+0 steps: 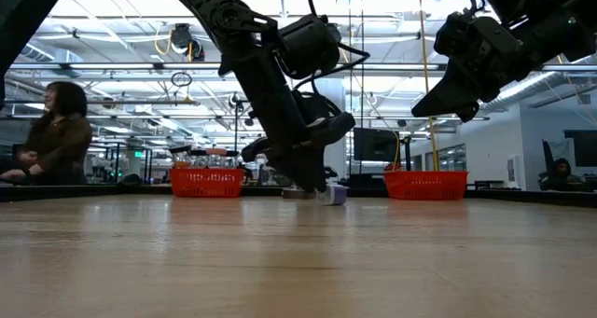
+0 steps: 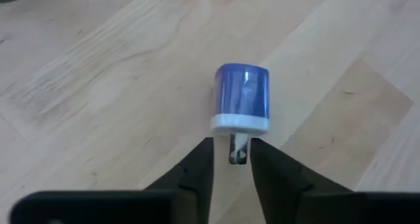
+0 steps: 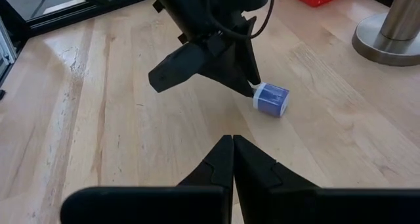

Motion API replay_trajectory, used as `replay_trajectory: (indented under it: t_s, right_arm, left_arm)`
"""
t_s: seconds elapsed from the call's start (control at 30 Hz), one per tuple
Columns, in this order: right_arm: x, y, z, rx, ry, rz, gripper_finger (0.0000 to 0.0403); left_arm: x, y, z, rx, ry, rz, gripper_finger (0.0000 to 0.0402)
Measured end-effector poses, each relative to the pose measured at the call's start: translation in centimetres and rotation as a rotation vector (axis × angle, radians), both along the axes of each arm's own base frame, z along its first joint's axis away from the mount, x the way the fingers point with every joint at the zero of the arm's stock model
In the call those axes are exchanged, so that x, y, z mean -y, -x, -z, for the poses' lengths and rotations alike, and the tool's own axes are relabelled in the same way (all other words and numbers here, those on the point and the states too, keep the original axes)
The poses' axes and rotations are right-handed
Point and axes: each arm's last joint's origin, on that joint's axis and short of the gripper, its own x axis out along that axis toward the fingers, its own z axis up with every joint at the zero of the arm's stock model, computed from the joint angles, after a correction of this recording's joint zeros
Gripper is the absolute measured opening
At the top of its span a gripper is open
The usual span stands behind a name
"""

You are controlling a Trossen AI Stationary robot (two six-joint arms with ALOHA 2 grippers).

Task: Pick & Place Office items
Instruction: Put the blue charger adapter into the top right red bin

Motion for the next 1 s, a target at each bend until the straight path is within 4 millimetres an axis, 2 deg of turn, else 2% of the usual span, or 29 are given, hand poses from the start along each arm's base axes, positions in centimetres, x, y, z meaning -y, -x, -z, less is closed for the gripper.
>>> replay_trajectory:
  t_s: [0.43, 0.63, 0.87, 1.0]
  right_arm:
    - [0.0, 0.0, 0.0, 0.0, 0.003, -0.002, 0.0]
    - [0.0, 0.0, 0.0, -0.001, 0.003, -0.001, 0.0]
    - [0.0, 0.0, 0.0, 0.003, 0.001, -0.001, 0.0]
    - [0.0, 0.0, -0.1, 0.006, 0.003, -0.002, 0.0]
  left_arm:
    - [-0.4, 0.0, 0.0, -0.026, -0.016, 0.096, 0.0041]
    - [-1.0, 0.1, 0.0, -0.019, 0.048, 0.135, 0.0006]
    - [-1.3, 0.9, -2.9, 0.025, 0.085, 0.152, 0.0003]
    - [-1.4, 1.8, -4.2, -0.012, 0.065, 0.192, 0.0003]
